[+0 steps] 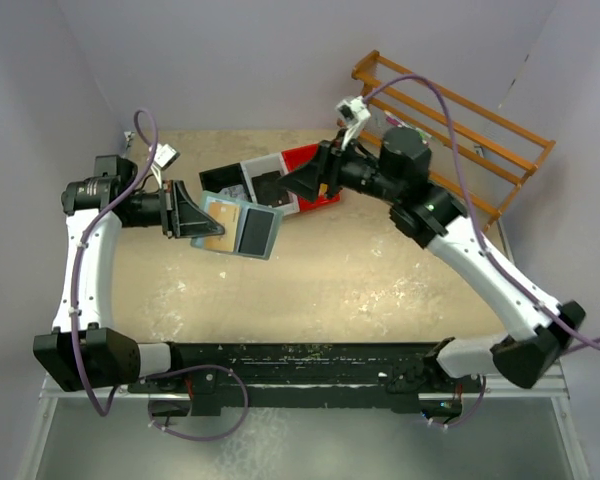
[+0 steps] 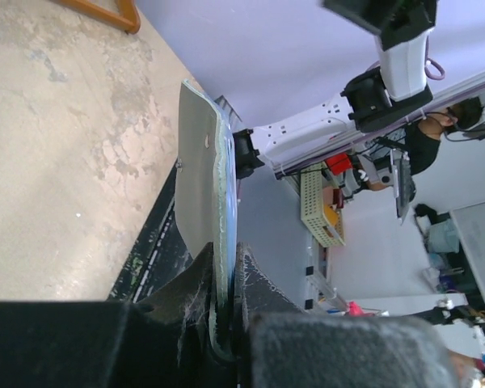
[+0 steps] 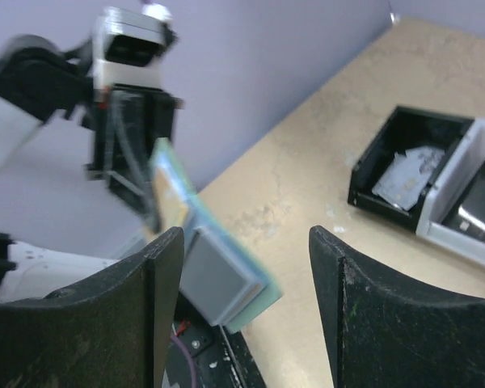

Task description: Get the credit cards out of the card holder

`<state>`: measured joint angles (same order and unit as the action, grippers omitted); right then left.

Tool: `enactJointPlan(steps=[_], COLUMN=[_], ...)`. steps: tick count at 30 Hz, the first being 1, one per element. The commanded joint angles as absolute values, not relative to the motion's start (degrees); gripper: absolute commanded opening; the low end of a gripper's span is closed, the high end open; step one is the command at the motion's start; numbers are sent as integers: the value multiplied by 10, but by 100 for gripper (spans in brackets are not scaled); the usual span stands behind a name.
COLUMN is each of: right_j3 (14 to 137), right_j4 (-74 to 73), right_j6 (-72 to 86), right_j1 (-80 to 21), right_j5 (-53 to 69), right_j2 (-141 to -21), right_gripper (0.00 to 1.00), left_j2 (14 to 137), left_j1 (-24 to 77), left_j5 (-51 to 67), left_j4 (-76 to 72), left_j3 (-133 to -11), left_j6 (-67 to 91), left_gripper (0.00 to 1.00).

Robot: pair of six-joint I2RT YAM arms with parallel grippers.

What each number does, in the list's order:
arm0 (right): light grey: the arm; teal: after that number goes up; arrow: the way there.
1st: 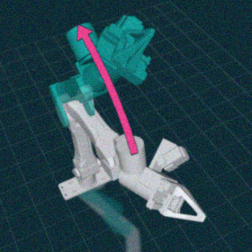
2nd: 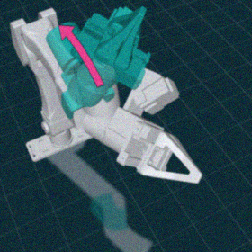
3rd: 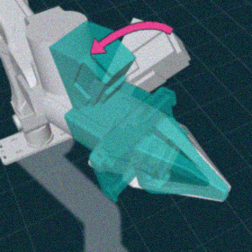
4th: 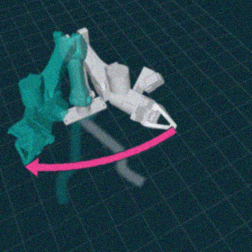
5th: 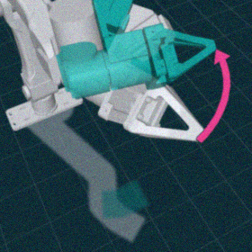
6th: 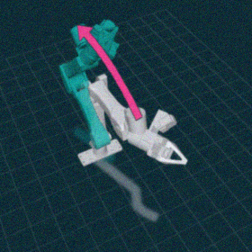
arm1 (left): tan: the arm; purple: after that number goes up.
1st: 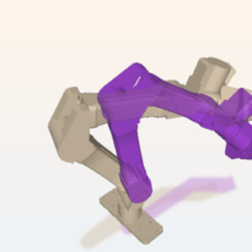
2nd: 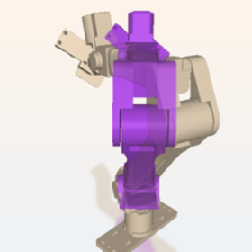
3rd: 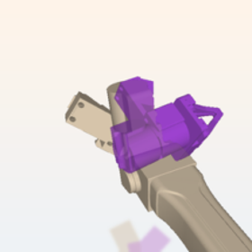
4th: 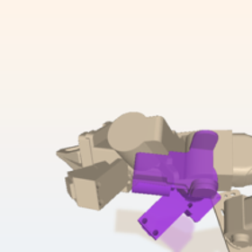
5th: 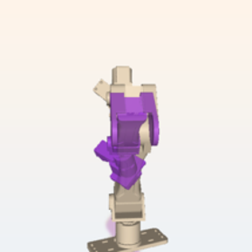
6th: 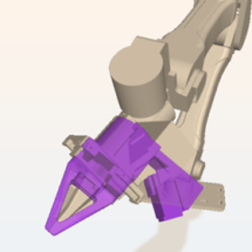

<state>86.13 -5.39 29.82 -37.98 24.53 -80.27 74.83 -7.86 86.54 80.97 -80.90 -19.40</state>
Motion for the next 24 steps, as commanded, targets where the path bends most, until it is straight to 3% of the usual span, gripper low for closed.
enactJointPlan(steps=[1,5,10,15,24], right_j3=[821,791,755,747,741], right_j4=[32,62,125,148,216], right_j6=[318,342,386,398,440], right_j1=[-390,-392,-420,-476,-483], right_j5=[250,293,318,322,327], right_j2=[-732,-709,-694,-722,-796], right_gripper=[65,64,61,58,56], left_j2=[701,666,665,689,695], left_j1=[-81,-81,-81,-81,-80], left_j5=[1026,1008,974,951,951], left_j4=[666,489,425,409,442], left_j3=[-810,-784,-785,-789,-789], left_j6=[-102,59,101,96,70], left_gripper=[0,0,0,0,0])
